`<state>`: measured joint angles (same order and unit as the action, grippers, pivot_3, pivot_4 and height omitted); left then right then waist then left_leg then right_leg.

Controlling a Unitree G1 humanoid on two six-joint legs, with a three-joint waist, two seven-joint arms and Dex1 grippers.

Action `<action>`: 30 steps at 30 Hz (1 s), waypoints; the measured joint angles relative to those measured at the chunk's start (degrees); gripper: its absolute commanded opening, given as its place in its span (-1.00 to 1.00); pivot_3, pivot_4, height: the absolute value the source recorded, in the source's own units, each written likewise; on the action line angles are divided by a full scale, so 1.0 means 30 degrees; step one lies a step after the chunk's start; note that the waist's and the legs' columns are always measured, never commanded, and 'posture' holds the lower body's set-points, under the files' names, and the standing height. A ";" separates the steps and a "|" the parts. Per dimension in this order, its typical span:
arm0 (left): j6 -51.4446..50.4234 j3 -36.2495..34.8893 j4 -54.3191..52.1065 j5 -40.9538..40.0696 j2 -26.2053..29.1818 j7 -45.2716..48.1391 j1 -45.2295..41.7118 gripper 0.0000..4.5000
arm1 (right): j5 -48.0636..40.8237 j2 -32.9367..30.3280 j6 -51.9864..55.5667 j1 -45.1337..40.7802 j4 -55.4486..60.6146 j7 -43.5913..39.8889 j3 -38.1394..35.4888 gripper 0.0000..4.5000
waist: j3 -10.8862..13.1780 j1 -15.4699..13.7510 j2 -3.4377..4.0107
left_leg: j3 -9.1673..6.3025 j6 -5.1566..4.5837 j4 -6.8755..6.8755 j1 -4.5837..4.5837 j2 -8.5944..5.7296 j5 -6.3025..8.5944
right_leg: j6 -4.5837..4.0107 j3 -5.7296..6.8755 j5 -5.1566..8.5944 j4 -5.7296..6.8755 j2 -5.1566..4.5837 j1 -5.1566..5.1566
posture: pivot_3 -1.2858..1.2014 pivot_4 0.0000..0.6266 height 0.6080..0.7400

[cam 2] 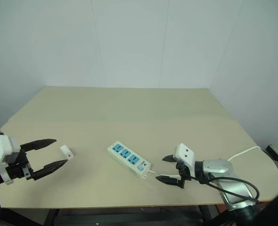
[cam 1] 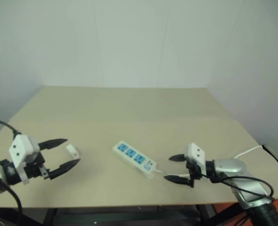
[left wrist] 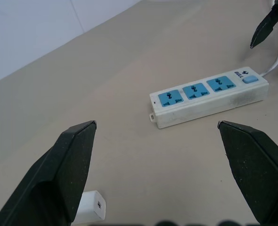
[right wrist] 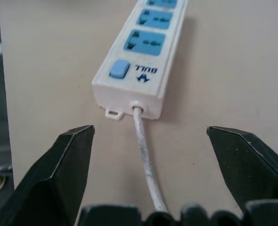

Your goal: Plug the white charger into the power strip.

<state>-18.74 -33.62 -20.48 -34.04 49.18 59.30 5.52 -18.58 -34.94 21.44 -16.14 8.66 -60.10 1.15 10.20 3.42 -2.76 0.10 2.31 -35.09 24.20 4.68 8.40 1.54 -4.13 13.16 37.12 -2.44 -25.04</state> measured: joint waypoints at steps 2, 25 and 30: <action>0.0000 -0.0001 0.0002 -0.0036 0.0001 0.0077 -0.0105 1.00 | -0.0516 0.1492 -0.0011 0.0672 0.0340 0.0861 -0.0114 0.99 | 0.0000 0.0030 0.0000 | -0.0002 0.0000 0.0007 -0.0001 0.0000 0.0000 | 0.0000 0.0001 0.0000 0.0001 0.0001 0.0000 | 0.03 -0.52 1.00; -0.0921 0.0284 0.0738 -0.1439 0.1470 0.2295 -0.0890 1.00 | 0.2401 0.6676 -0.6021 -0.0468 -0.4019 0.5587 0.2586 0.99 | 0.0000 0.0025 0.0000 | 0.0001 -0.0001 0.0010 0.0016 0.0006 -0.0001 | -0.0002 0.0006 -0.0001 -0.0003 -0.0001 -0.0007 | 0.03 -0.52 1.00; -0.0985 0.0283 0.0736 -0.1446 0.1471 0.2298 -0.0889 1.00 | 0.2311 0.6651 -0.6085 -0.0568 -0.4491 0.5256 0.2610 0.99 | -0.0002 0.0023 -0.0001 | 0.0001 -0.0001 0.0006 0.0006 0.0006 -0.0001 | -0.0001 0.0006 -0.0002 -0.0001 -0.0001 0.0005 | 0.03 -0.52 1.00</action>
<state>-21.70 -32.77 -18.28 -38.37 53.60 66.20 2.85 -11.64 -14.99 3.19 -17.85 -4.81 -44.34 8.98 10.19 3.49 -2.77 0.10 2.31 -35.07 24.22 4.69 8.40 1.54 -4.11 13.15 37.12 -2.44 -25.03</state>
